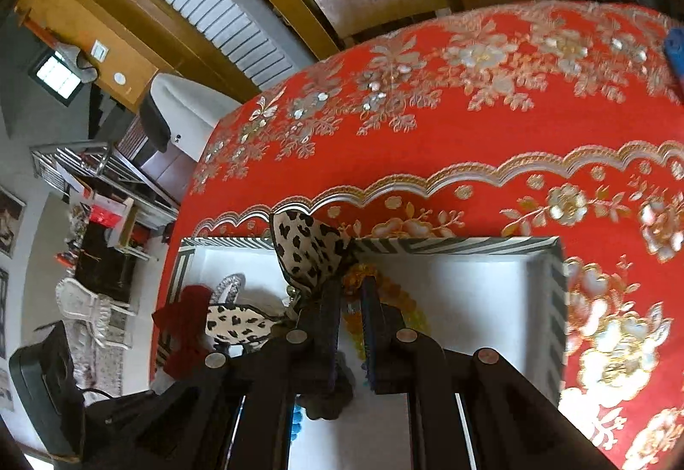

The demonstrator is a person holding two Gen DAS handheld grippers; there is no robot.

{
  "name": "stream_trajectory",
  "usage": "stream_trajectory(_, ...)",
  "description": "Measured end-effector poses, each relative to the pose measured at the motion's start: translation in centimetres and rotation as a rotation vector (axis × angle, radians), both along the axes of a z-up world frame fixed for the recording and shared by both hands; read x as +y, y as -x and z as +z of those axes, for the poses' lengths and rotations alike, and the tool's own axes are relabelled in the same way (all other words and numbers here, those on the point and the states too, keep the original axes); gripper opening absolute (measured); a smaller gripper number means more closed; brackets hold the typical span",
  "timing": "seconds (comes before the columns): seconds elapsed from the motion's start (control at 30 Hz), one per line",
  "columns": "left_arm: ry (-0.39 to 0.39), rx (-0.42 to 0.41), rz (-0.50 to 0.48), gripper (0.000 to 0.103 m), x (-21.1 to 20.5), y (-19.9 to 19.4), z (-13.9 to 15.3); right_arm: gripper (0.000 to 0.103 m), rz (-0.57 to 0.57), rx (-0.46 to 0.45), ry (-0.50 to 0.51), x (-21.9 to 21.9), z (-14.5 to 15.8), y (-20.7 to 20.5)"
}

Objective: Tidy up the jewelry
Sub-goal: 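Carry both bracelets into the striped tray and open both tools, then withdraw both open tools from the tray to the remaining beaded bracelets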

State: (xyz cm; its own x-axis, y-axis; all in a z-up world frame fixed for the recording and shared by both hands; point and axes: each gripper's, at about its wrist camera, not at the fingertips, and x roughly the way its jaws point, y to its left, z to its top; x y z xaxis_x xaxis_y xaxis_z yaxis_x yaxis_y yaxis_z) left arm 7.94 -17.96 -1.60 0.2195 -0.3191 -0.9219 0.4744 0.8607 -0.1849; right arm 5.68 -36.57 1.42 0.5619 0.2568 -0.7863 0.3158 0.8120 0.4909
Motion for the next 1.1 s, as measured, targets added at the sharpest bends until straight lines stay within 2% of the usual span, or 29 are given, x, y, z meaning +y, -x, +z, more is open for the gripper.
stream_trajectory(0.07, 0.003, -0.002, 0.003, 0.007, 0.0, -0.1, 0.1, 0.019, -0.003, -0.006, 0.000, -0.2, 0.3, 0.8)
stream_trajectory(0.17, 0.006, -0.015, 0.011, 0.010, -0.1, -0.1, 0.4, 0.022, -0.010, -0.011, 0.028, -0.4, 1.4, 2.7)
stream_trajectory(0.2, 0.002, -0.025, 0.008, 0.017, -0.1, 0.1, 0.6, 0.023, -0.013, -0.013, 0.030, -0.4, 1.7, 3.2)
stream_trajectory(0.23, -0.002, -0.031, 0.008, 0.029, -0.2, 0.1, 0.6, 0.025, -0.015, -0.020, 0.028, -0.4, 2.1, 4.1)
stream_trajectory(0.3, 0.003, -0.036, 0.010, 0.039, -0.1, 0.4, 0.8, 0.028, -0.014, -0.024, 0.026, -0.1, 2.6, 5.5)
stream_trajectory(0.4, -0.011, -0.052, 0.014, 0.040, 0.1, 1.1, 1.3, 0.028, 0.014, -0.029, 0.059, 1.1, 3.6, 7.6)
stream_trajectory(0.47, -0.015, -0.078, 0.015, 0.041, 0.4, 1.8, 1.9, 0.032, 0.022, -0.036, 0.080, 2.0, 4.2, 9.2)
stream_trajectory(0.63, -0.041, -0.134, 0.019, 0.041, 1.1, 3.7, 3.1, 0.037, 0.018, -0.052, 0.085, 3.6, 4.9, 12.5)
stream_trajectory(1.1, -0.067, -0.206, 0.033, 0.041, 3.0, 8.7, 4.9, 0.041, 0.027, -0.051, 0.128, 6.4, 6.0, 17.6)
